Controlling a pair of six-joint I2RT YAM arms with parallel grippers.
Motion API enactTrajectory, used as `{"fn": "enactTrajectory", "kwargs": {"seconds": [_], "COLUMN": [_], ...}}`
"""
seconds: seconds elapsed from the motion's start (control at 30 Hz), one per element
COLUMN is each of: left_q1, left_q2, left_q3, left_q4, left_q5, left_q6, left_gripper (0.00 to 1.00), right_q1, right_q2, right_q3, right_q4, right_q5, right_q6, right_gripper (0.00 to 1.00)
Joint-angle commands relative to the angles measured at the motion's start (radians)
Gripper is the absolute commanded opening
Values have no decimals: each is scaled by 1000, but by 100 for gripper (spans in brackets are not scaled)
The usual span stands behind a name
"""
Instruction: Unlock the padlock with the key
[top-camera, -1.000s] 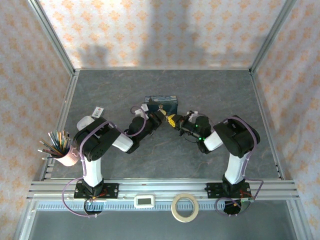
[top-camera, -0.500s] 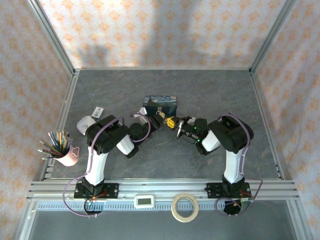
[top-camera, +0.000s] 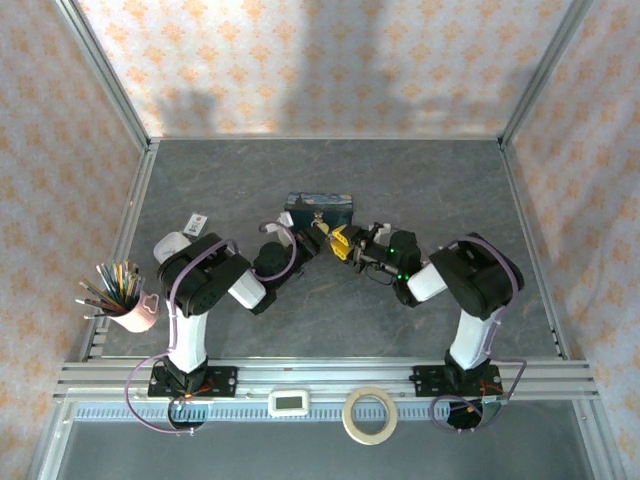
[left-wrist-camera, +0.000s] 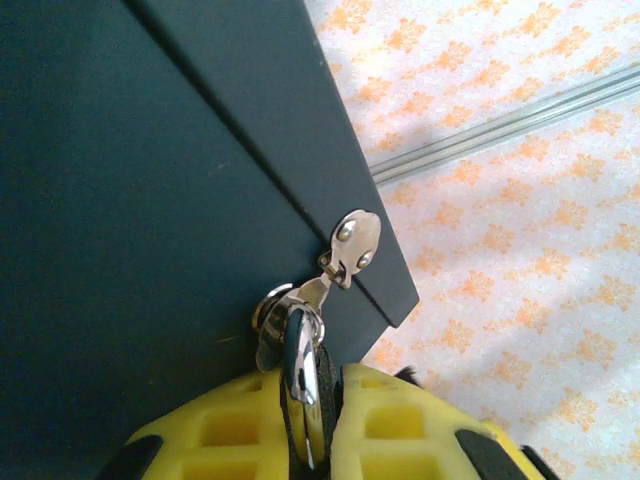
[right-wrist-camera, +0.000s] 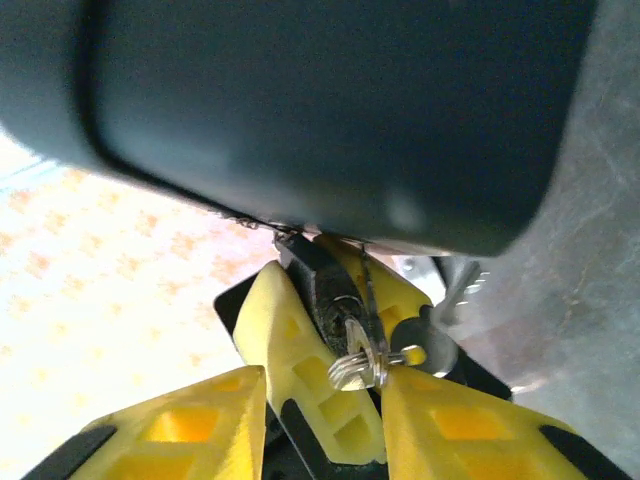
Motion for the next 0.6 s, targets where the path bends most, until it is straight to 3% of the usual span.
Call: {"fn": "enactTrajectory", "kwargs": {"seconds": [0.0,0.17,0.33,0.57], "left_q1": [-6,-5,-4,-1], "left_q2": [-30,-30,-106,-132], "left_q3": [25,49,112,186], "left_q4": [-86,-213,-434,-593], "left_q5": [-19,-19,0,81], "left_q6": [1,-19,-25,-26], "left_gripper": [0,0,0,0], "right_q1": [-7,-4,47,86], "right_q2": [-100,-218,-321,-349], "right_q3": [31,83,192,260], "right_q4": [-322,-694,-1062,-1182], "right_q5": [34,155,382,352], "right_q6": [-329,-654,-1042,-1338], "right_gripper": [38,39,32,33]}}
